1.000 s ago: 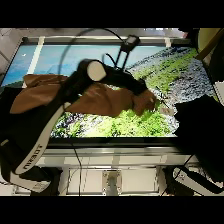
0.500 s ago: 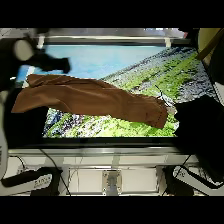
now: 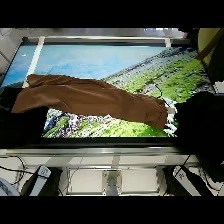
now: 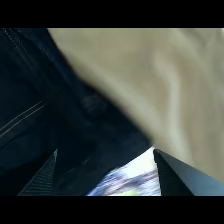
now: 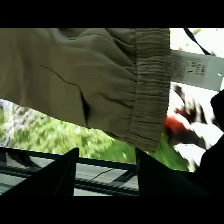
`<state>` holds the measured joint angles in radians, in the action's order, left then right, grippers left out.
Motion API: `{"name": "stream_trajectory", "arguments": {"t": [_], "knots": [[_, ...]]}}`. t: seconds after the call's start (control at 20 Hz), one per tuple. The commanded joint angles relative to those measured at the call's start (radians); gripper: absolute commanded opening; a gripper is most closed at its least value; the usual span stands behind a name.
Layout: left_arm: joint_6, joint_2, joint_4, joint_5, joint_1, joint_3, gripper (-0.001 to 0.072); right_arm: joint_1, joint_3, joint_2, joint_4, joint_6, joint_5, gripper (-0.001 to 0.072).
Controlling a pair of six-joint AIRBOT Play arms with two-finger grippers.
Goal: Fold the clothes and pants, and hang the long-sleeved shirts on hangers.
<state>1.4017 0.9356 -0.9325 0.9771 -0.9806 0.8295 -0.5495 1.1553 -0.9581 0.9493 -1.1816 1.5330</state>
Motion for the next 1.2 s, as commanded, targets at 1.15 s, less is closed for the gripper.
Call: {"name": "stream_trajectory", "arguments": {"t": [1.15], "knots": [[-0.187,0.879,0.127,0.129,0.035,0.582,0.058,0.303,-0.029,0.015,-0.059,-0.277,-0.12,0.038]]}}
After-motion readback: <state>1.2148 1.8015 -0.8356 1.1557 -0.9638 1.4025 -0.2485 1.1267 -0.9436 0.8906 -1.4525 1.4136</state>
